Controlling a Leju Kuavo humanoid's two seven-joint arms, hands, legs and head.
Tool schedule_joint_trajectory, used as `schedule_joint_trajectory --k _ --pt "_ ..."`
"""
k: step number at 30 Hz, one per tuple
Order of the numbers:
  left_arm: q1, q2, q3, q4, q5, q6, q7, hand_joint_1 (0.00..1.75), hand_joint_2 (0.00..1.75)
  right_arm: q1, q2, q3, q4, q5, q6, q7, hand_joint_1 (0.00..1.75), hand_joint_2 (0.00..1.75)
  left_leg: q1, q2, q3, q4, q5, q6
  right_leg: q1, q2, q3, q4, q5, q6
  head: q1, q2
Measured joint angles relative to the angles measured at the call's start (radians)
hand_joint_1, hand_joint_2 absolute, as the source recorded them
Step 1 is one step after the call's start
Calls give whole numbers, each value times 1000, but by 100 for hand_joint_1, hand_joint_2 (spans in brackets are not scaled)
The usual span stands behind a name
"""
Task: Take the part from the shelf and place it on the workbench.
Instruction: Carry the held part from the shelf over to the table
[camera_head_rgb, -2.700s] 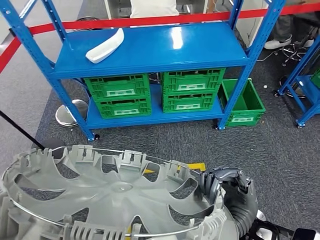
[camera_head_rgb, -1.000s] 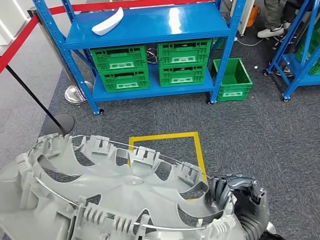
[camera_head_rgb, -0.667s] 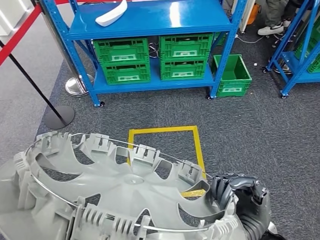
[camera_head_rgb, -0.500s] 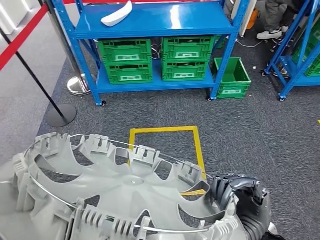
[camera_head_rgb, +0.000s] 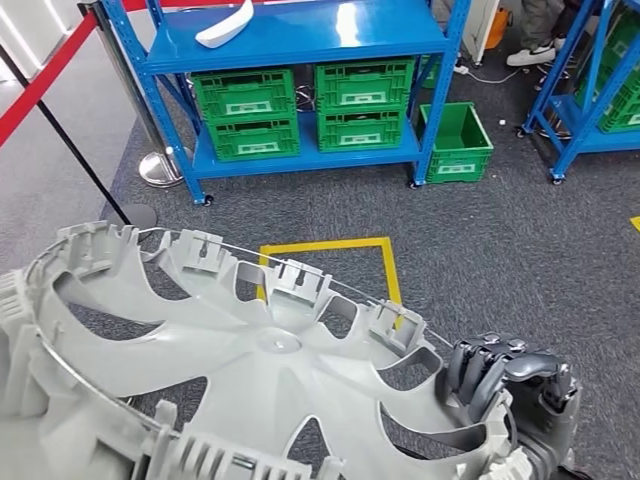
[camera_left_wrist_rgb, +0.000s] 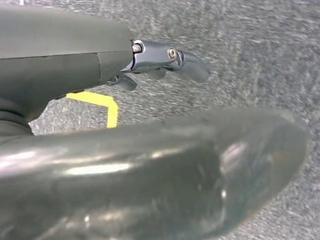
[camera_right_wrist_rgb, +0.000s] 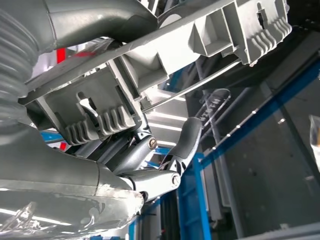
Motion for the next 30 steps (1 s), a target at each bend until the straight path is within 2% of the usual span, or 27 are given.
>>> schedule_joint_trajectory --k 1,2,3,4,5,6,7,8,9,10,11,17,20,21,22,23,24,25,26,27,28,30 --pt "-1 0 0 0 0 0 0 0 0 -1 3 -1 -1 0 2 0 175 175 0 0 -17 67 -51 -3 1 0 -15 0 13 -3 -1 0" --pt "-1 1 0 0 0 0 0 0 0 -2 4 -2 -2 -1 4 0 175 175 1 0 -29 130 -82 -5 1 0 -31 1 26 -4 -1 0" --pt "-2 1 0 0 -1 0 0 0 0 -3 5 -2 -2 -1 6 0 175 175 1 0 -31 175 -89 -5 2 0 -48 1 39 -3 -1 0" --pt "-3 1 0 0 -1 0 0 0 0 -4 6 -3 -2 -2 8 0 175 175 1 0 -18 190 -73 -4 2 0 -65 2 51 -3 -1 0" --pt "-4 1 0 0 -1 0 0 0 0 -6 7 -3 -2 -3 10 0 175 175 0 0 9 173 -44 -1 3 0 -81 2 64 -2 -1 0" --pt "-5 2 0 0 -2 0 0 0 0 -8 7 -4 -2 -4 11 0 175 175 0 0 53 125 -19 3 4 0 -94 2 76 0 -1 0" --pt "-7 3 0 0 -2 0 0 0 0 -10 8 -5 -3 -4 13 0 175 175 -1 0 114 53 -7 9 5 0 -106 3 87 2 -1 0" --pt "-10 3 0 0 -2 0 0 0 0 -11 8 -6 -5 -5 15 0 175 175 -2 -1 172 -27 -12 14 7 0 -115 5 99 5 -1 0" --pt "-14 4 0 0 -3 0 1 0 0 -13 9 -8 -7 -6 16 0 175 175 -4 -1 215 -90 -22 18 8 -2 -122 5 110 9 -1 0" --pt "-16 4 0 0 -4 0 1 0 0 -14 10 -9 -9 -7 18 0 175 175 -5 -2 241 -132 -32 21 10 -3 -127 6 119 13 0 0" --pt "-18 4 -1 0 -5 0 1 0 0 -15 10 -10 -9 -7 18 0 175 175 -5 -2 244 -147 -37 23 9 -4 -131 5 126 15 0 0" --pt "-19 4 -1 0 -5 0 2 0 0 -16 10 -11 -10 -7 19 0 175 175 -6 -3 237 -145 -35 24 9 -5 -133 3 133 17 0 0" --pt "-17 4 -1 0 -5 0 2 0 0 -17 10 -11 -10 -7 19 0 175 175 -8 -3 231 -142 -31 29 7 -5 -135 0 140 20 -1 0" --pt "-16 3 -1 0 -5 0 2 0 0 -16 10 -13 -10 -7 20 0 175 175 -7 -1 222 -143 -21 36 6 -4 -142 10 124 25 0 0" --pt "-14 3 -1 0 -6 0 3 0 0 -15 10 -14 -10 -8 21 0 175 175 -6 1 202 -143 -1 43 5 -3 -161 82 66 33 2 0" --pt "-12 2 -1 0 -7 0 4 0 0 -14 10 -16 -10 -8 23 0 175 175 -4 3 167 -140 28 48 4 -2 -159 149 30 40 4 0" --pt "-11 1 -1 0 -8 0 6 0 0 -14 10 -18 -10 -8 24 0 175 175 -3 4 127 -134 60 51 3 -1 -130 183 -4 45 6 0" --pt "-11 1 -1 0 -10 -1 7 0 0 -14 10 -18 -10 -8 26 1 175 175 -3 4 91 -125 85 47 2 -1 -76 183 -30 47 8 0" --pt "-11 1 -1 0 -10 -1 9 0 0 -14 10 -18 -10 -8 28 0 175 175 -4 3 65 -115 102 42 3 0 -5 107 -19 45 7 0" --pt "-10 0 -1 0 -11 -1 9 0 0 -14 10 -19 -10 -8 29 1 175 175 -6 2 54 -109 112 37 4 0 41 39 -30 42 7 0" --pt "-10 0 -1 0 -11 -1 9 0 0 -13 10 -19 -10 -8 29 1 175 175 -6 2 48 -106 121 32 6 1 58 6 -44 37 8 0" --pt "-8 -1 -1 0 -11 -1 9 0 0 -10 10 -19 -10 -8 29 0 175 175 -5 1 40 -105 137 22 7 0 44 0 -36 22 9 0"
